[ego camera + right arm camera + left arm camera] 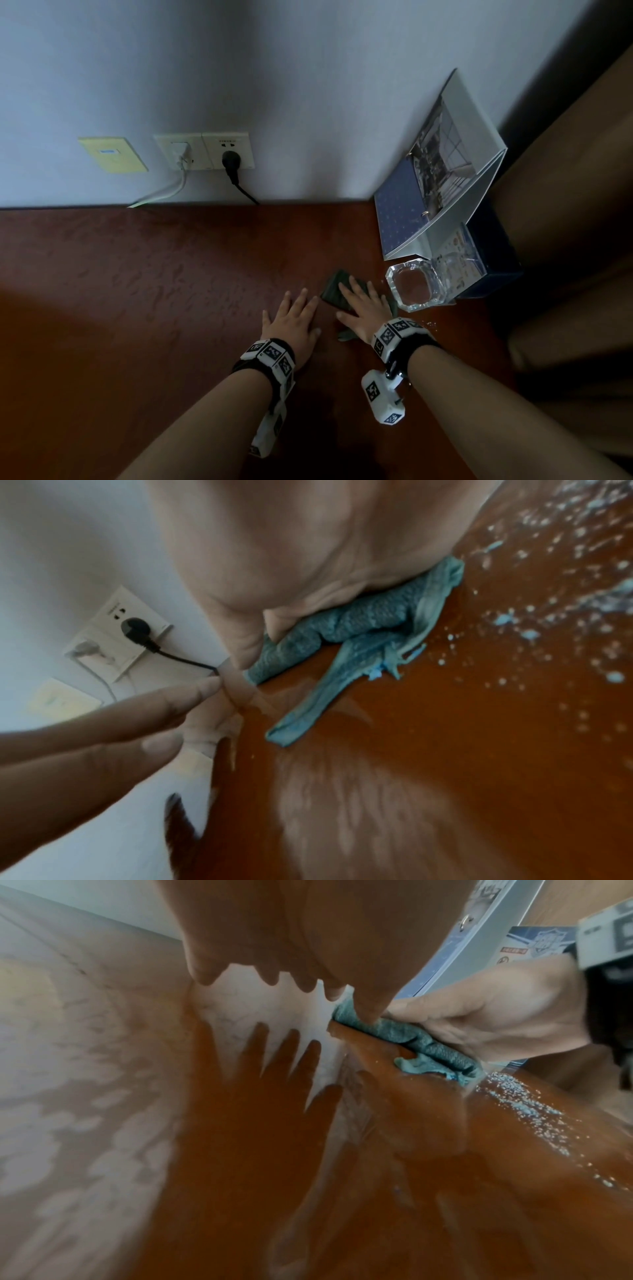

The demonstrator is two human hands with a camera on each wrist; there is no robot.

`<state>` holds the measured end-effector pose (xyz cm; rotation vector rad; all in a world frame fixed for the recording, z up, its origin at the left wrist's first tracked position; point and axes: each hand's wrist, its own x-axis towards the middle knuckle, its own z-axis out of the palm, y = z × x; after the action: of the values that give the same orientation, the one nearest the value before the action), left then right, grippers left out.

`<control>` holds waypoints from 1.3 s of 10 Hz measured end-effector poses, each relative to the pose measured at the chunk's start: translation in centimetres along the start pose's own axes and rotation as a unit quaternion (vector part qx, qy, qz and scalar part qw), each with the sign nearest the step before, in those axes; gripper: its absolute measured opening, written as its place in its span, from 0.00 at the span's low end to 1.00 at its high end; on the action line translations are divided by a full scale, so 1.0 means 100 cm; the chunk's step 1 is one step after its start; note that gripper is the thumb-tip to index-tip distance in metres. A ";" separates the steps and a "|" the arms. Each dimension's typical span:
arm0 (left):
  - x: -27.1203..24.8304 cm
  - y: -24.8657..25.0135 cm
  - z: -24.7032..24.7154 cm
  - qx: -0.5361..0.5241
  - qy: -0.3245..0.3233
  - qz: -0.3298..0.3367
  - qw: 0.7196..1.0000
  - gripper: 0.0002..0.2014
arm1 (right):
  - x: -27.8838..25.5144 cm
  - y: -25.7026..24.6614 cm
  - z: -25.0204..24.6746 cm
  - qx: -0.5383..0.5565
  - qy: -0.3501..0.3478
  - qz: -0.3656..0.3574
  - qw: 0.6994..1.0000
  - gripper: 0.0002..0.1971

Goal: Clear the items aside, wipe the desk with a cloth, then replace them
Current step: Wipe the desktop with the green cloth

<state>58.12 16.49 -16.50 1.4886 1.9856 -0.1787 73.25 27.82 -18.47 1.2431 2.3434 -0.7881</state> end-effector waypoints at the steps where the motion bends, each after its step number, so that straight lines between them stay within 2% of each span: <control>1: 0.001 -0.001 0.002 -0.006 0.009 0.004 1.000 0.32 | 0.005 0.010 -0.005 0.019 -0.005 -0.031 0.999 0.32; 4: 0.004 0.002 -0.001 0.007 0.015 -0.001 1.000 0.32 | 0.010 0.026 -0.016 0.024 0.002 -0.096 0.995 0.28; 5: 0.003 0.002 -0.001 0.009 0.014 -0.004 1.000 0.32 | 0.014 0.027 -0.017 -0.025 0.000 -0.096 0.995 0.30; 6: 0.000 0.001 0.001 0.009 0.007 -0.009 1.000 0.31 | 0.006 0.022 -0.007 -0.071 -0.003 -0.083 0.994 0.32; 8: -0.011 0.004 0.007 0.013 0.000 -0.014 1.000 0.31 | -0.029 0.023 0.014 -0.089 -0.003 -0.105 0.990 0.32; 10: -0.026 0.009 0.016 0.013 0.001 -0.004 1.000 0.31 | -0.065 0.025 0.035 -0.072 -0.016 -0.132 0.989 0.30; 12: -0.040 0.009 0.031 0.015 -0.006 0.005 1.000 0.31 | -0.103 0.027 0.052 0.015 -0.008 -0.196 0.980 0.30; 13: -0.047 0.005 0.036 0.026 -0.039 0.002 0.999 0.33 | -0.104 0.029 0.043 0.105 -0.098 -0.192 0.971 0.28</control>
<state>60.73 11.16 -16.50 1.4950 1.9290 -0.2857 81.56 19.84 -16.87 0.7458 2.4115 -1.2502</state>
